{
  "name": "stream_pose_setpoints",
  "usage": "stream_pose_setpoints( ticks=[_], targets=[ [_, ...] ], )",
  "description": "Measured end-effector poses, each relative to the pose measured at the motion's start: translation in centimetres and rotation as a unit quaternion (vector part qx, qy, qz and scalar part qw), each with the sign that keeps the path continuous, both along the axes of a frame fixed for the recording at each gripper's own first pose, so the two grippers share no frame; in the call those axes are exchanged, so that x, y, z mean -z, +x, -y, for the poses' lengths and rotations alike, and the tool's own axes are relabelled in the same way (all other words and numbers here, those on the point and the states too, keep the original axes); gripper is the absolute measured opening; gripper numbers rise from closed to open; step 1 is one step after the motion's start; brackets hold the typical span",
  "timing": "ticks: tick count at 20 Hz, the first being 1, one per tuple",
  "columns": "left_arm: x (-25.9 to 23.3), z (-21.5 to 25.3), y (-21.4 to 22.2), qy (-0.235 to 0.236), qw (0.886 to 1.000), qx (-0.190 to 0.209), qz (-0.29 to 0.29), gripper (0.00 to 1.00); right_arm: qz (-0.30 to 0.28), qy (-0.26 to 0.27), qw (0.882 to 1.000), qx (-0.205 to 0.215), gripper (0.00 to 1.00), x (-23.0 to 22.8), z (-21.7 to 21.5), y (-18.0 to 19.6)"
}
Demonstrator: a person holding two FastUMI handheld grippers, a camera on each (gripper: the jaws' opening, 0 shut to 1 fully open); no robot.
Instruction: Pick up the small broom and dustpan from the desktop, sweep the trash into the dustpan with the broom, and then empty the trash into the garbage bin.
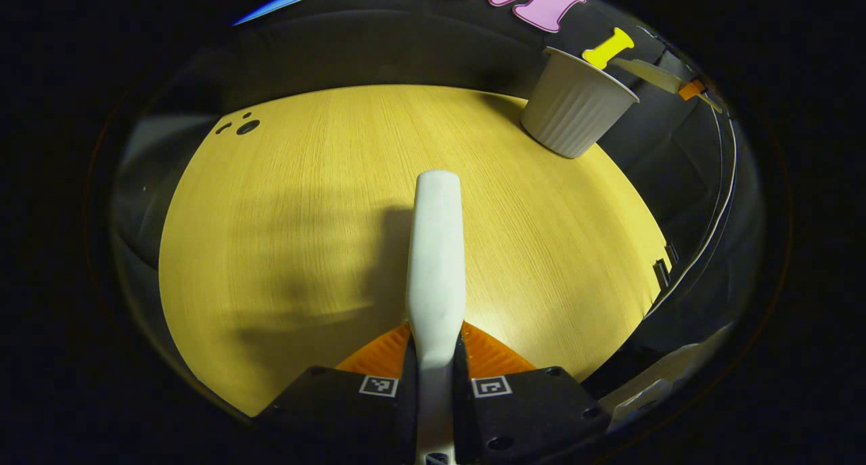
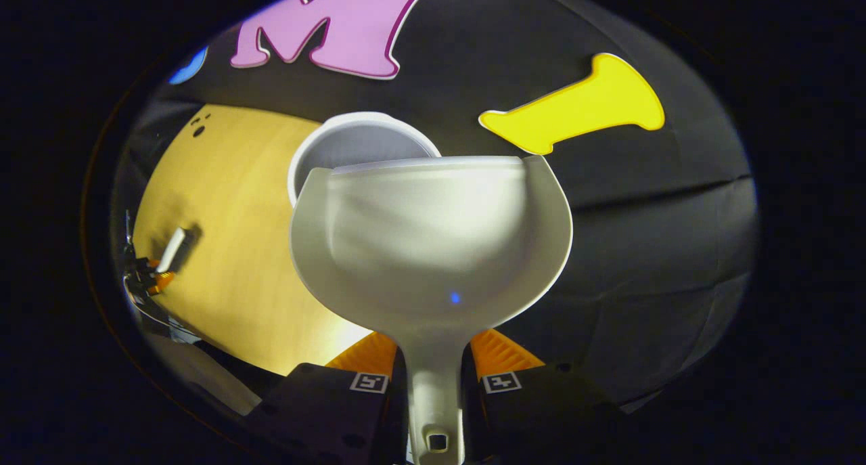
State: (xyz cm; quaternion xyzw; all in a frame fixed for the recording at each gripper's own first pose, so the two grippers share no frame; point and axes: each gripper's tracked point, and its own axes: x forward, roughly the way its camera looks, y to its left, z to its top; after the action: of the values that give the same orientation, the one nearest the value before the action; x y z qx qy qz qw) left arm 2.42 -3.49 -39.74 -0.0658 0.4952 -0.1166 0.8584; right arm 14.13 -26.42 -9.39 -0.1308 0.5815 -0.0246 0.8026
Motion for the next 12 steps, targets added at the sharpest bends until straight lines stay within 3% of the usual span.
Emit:
stream_pose_setpoints(
  ticks=[5, 12],
  targets=[
    [-0.3, -0.1, 0.2, 0.011, 1.000, 0.001, 0.001, 0.25, 0.048, 0.077, 0.996, -0.004, 0.33, -2.1, -4.2, -4.6],
    [-0.8, -0.9, 0.4, 0.030, 1.000, 0.003, 0.003, 0.25, 0.034, 0.123, 0.991, -0.036, 0.33, 3.4, -12.7, -11.9]
  ],
)
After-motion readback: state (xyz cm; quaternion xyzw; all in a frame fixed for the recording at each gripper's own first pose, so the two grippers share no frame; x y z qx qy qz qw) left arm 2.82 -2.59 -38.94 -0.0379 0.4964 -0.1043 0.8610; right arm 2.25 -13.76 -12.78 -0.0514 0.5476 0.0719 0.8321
